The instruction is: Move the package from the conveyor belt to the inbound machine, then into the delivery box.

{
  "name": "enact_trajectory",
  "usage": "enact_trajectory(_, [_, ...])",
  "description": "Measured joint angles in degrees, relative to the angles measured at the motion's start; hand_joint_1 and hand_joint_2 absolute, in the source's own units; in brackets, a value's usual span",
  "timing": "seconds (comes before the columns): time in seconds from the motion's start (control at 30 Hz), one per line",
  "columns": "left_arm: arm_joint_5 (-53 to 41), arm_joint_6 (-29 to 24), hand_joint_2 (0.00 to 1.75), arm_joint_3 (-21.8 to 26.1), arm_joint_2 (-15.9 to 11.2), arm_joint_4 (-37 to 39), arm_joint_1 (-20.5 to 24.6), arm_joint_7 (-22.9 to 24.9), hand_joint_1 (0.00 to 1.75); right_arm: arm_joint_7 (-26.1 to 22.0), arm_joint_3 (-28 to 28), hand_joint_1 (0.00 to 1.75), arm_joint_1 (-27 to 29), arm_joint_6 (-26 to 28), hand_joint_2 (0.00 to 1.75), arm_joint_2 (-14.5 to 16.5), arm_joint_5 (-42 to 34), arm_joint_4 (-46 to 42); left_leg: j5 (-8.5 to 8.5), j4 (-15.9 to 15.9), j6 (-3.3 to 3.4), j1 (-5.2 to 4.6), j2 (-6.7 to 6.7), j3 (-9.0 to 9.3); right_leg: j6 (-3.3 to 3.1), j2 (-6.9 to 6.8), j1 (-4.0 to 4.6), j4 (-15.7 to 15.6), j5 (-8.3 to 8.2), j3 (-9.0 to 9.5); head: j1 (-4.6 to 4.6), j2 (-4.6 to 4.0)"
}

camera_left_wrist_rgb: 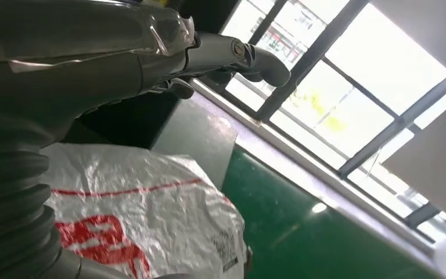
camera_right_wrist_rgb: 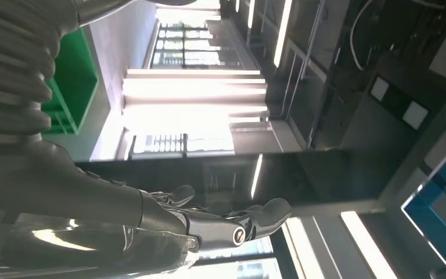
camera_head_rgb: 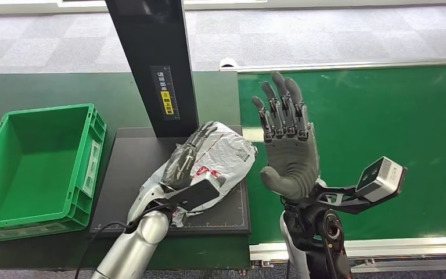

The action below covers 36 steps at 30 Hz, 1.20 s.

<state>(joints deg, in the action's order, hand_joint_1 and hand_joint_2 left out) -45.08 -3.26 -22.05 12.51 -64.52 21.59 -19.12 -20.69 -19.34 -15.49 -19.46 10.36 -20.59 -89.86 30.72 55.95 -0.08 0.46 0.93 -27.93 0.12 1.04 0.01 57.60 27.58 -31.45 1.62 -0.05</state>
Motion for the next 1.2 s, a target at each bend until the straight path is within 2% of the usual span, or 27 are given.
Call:
enact_trajectory(0.27, [-12.70, -5.67, 1.75, -8.87, 2.73, 22.25, 8.92, 5.04, 0.01, -1.96, 4.86, 0.00, 3.43, 1.31, 1.75, -0.92, 2.90, -2.09, 0.00, -0.01, 0.00, 0.01, -0.02, -0.02, -0.01, 0.02, 0.00, 0.00, -0.01, -0.03, 0.01, -0.01])
enact_trajectory(0.3, [-14.59, -5.83, 1.75, -9.94, 2.91, 24.58, 9.84, 5.95, 0.31, -2.21, 5.22, 0.00, 3.63, 1.45, 1.75, -1.03, 3.07, -2.13, 0.00, -0.01, 0.00, 0.01, -0.02, -0.02, -0.01, 0.02, 0.01, 0.00, -0.01, -0.03, 0.00, -0.01])
enact_trajectory(0.4, [-19.99, -5.43, 1.75, -13.18, 3.25, 30.89, 12.16, 8.78, 1.58, -3.41, 6.02, 0.00, 3.98, 1.90, 1.75, -1.49, 3.24, -2.02, 0.00, -0.01, 0.00, 0.01, -0.03, -0.02, -0.01, 0.02, 0.01, 0.00, -0.01, -0.02, 0.01, -0.01])
enact_trajectory(0.43, [-21.70, -5.24, 1.75, -14.34, 3.36, 32.73, 12.91, 9.72, 1.72, -3.86, 6.23, 0.00, 4.06, 2.14, 1.75, -1.67, 3.25, -1.91, 0.00, -0.02, 0.00, 0.01, -0.02, -0.02, -0.01, 0.01, 0.01, 0.00, -0.01, -0.01, 0.01, -0.01])
enact_trajectory(0.63, [-28.81, -6.87, 1.75, -20.07, 3.66, 39.30, 16.41, 14.82, 1.75, -6.55, 6.87, 0.00, 4.47, 3.88, 1.75, -2.61, 3.31, -0.70, 0.00, -0.02, 0.01, 0.01, -0.01, 0.04, -0.01, 0.00, 0.00, 0.00, -0.02, 0.10, 0.01, 0.00])
enact_trajectory(0.8, [-31.26, -9.93, 1.75, -21.98, 3.34, 41.09, 17.19, 16.89, 1.75, -8.30, 6.83, 0.00, 4.61, 4.91, 1.75, -3.90, 2.48, 0.44, -0.02, -0.02, 0.02, 0.01, -0.01, 0.04, 0.01, -0.01, 0.00, 0.00, -0.04, 0.10, 0.01, -0.01])
enact_trajectory(1.03, [-30.80, -13.20, 1.75, -21.93, 2.85, 41.48, 17.29, 15.46, 1.75, -9.14, 6.26, 0.00, 4.61, 6.65, 1.75, -5.19, 2.04, 1.47, -0.03, -0.02, 0.03, 0.01, -0.01, 0.00, 0.01, -0.01, 0.01, 0.01, -0.04, 0.06, 0.01, -0.01])
enact_trajectory(1.2, [-28.59, -19.47, 1.75, -20.31, 2.82, 39.82, 17.01, 10.86, 1.75, -8.87, 6.12, 0.00, 5.13, 8.22, 1.75, -5.33, 2.18, 1.39, -0.03, -0.01, 0.03, 0.01, -0.01, -0.02, 0.01, -0.01, 0.00, 0.01, -0.04, 0.05, 0.01, -0.01])
